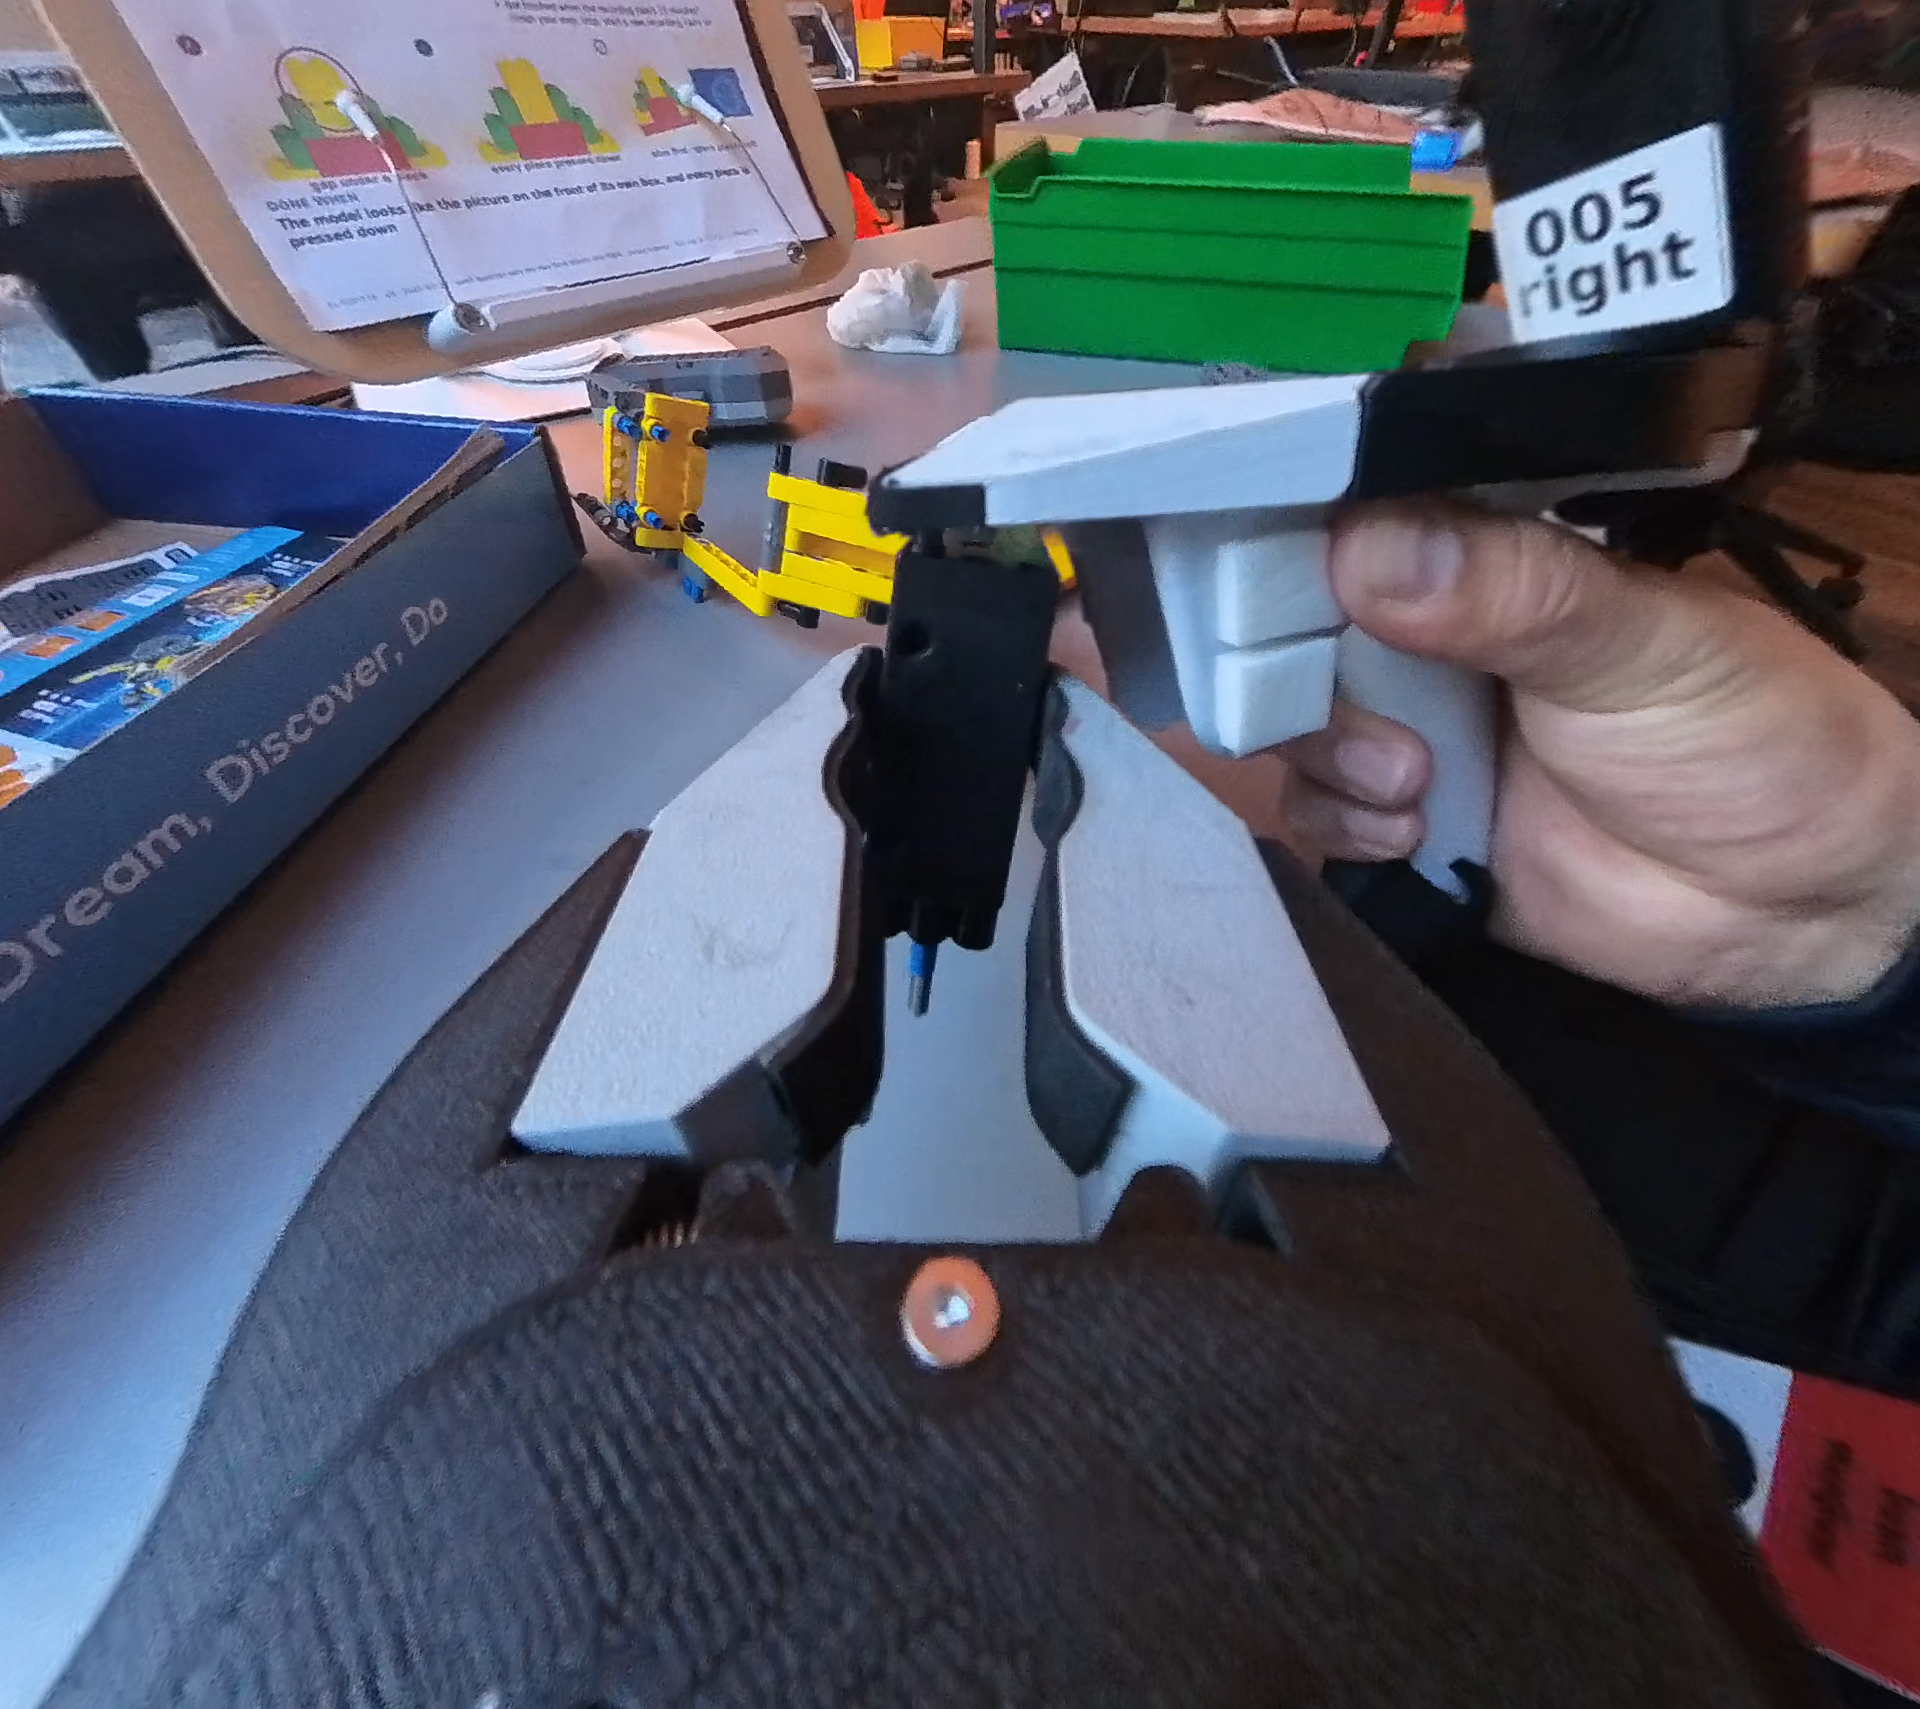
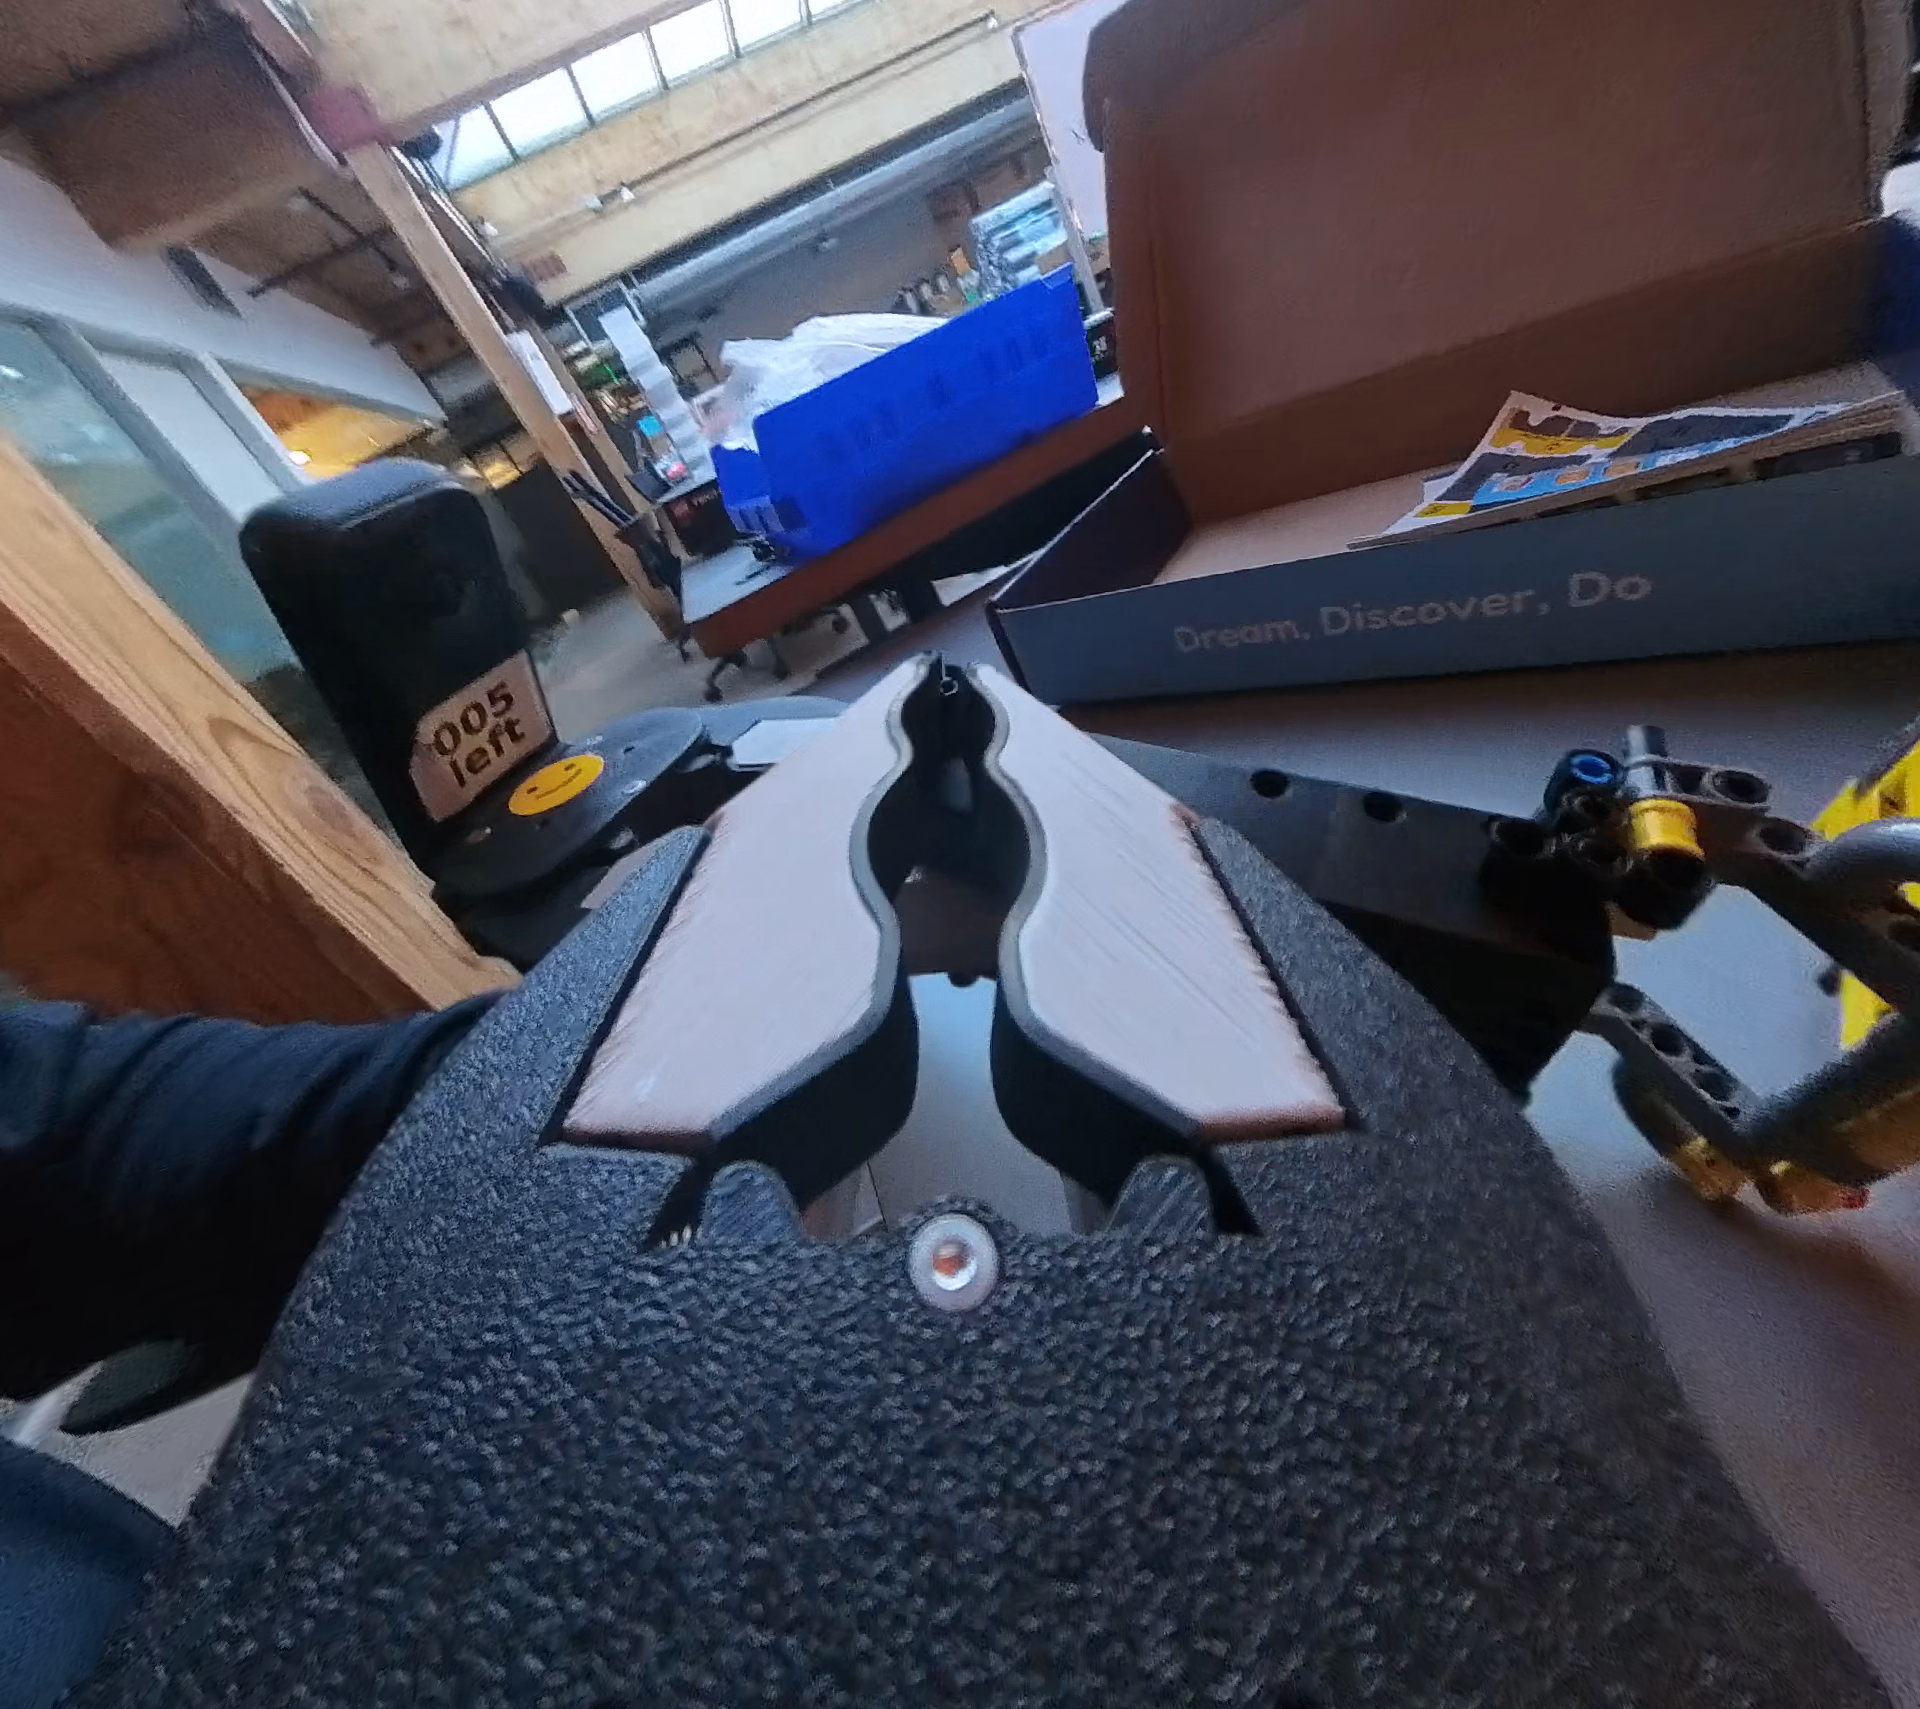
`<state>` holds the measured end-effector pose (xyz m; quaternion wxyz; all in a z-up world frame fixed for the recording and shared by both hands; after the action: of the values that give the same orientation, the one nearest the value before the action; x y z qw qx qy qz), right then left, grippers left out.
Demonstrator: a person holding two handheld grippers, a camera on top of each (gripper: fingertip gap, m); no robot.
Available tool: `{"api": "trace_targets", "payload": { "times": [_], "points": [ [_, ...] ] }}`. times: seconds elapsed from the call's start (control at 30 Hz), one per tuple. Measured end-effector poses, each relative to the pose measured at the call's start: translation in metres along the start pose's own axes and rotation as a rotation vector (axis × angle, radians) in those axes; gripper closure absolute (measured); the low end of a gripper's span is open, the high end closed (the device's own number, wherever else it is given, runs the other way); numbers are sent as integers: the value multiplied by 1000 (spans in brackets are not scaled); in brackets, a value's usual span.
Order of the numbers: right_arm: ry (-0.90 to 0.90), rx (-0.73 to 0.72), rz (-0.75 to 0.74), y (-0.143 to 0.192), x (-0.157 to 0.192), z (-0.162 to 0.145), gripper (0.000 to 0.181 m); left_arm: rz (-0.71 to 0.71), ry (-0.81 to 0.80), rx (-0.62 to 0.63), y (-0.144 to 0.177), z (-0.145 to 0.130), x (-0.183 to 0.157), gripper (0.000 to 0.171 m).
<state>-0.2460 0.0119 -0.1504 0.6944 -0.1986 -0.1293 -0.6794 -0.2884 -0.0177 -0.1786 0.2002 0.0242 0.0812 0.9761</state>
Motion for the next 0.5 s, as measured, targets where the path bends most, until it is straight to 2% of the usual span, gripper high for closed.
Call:
{"api": "trace_targets", "payload": {
  "times": [0.27, 0.3, 0.33, 0.37, 0.43, 0.5],
  "points": [
    [-109, -85, 45, -11, 0, 6, 181, -11, 104, -63, 5, 1, 8, 144],
    [-158, -201, 49, -1, -5, 24, 181, -35, 126, 30, 4, -13, 6, 144],
    [-201, -342, 46, 19, -17, 56, 181, -48, 162, 54, 5, -24, 3, 145],
    [-159, -417, 9, 38, -29, 87, 181, -44, 136, 36, 10, -20, 2, 144],
    [26, -359, -62, 52, -31, 122, 181, -26, 178, -3, 11, -16, 6, 144],
    [62, -300, -16, 46, -14, 125, 181, -18, 179, 5, 5, -14, 12, 145]
  ]
}}
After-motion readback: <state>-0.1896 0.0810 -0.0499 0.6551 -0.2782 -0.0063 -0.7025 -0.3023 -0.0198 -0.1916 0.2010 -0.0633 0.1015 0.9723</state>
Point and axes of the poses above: each gripper's, where its closed fingertips meet, y back along the fingers, z out of its top, x = y × z across the jaws, the point moved 5 cm from there along y, back along the fingers, and after that the axes turned 1 degree about -y, right-handed, at the moved point
